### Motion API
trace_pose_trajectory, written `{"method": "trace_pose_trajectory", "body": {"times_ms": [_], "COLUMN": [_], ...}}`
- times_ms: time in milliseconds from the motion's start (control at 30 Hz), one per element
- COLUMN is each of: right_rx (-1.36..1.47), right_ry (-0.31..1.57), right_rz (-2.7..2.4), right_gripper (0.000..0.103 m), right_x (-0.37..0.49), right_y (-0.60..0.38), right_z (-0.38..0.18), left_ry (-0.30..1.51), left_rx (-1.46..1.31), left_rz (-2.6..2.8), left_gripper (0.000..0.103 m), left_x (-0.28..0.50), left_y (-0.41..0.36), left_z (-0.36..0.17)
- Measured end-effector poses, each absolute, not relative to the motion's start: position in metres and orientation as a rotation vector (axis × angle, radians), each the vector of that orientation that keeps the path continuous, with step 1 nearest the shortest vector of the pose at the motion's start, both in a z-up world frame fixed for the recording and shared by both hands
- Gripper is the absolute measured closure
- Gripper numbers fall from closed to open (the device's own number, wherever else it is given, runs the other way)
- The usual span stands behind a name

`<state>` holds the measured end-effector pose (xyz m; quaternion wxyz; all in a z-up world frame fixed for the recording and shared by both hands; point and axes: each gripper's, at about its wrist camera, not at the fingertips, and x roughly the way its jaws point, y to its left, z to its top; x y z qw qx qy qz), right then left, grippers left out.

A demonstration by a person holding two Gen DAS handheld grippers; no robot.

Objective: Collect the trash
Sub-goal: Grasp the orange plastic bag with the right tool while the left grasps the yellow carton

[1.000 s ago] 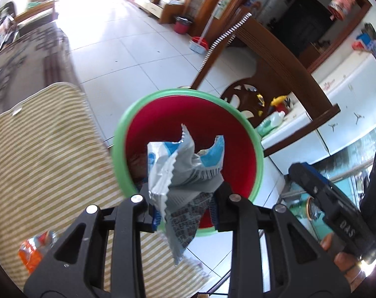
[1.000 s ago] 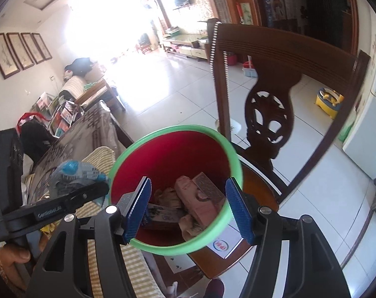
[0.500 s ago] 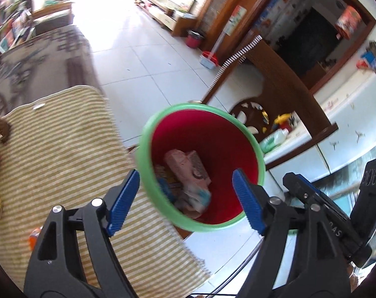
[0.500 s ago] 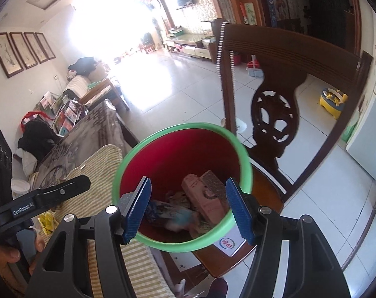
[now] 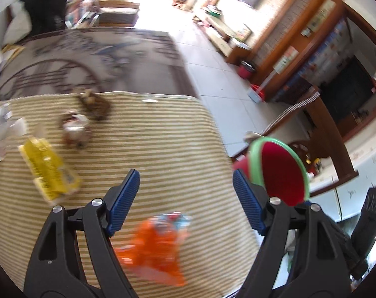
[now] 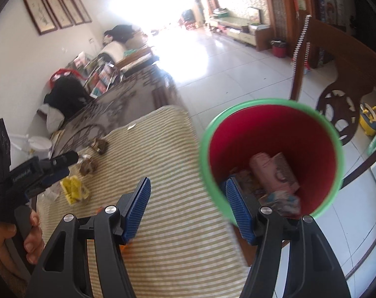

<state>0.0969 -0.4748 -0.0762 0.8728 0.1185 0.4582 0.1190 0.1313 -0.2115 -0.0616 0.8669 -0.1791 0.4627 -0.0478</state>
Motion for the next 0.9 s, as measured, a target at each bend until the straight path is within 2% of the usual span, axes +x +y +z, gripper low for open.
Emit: {"method": "trace_pose_trajectory", "body": {"times_ms": [500,900], "right_rx": [0.239,0.225], "right_ry": [1.115,1.147], "right_rz": [0.299,0.229], "right_gripper": [0.038,0.035], "right_x": [0.079,0.069], "right_y": [-0.338,-0.302], "right_z": [-0.117,-0.128], "left_ry": [0.984,1.020], "left_rx": [-0.438,-0.501], "left_rz": [0.062,0.113], "left_gripper": [0.028,0.028], "left_x": [0.082,0.067], "left_y": [-0.047,0.029], "left_z": [-0.081,-0.104]}}
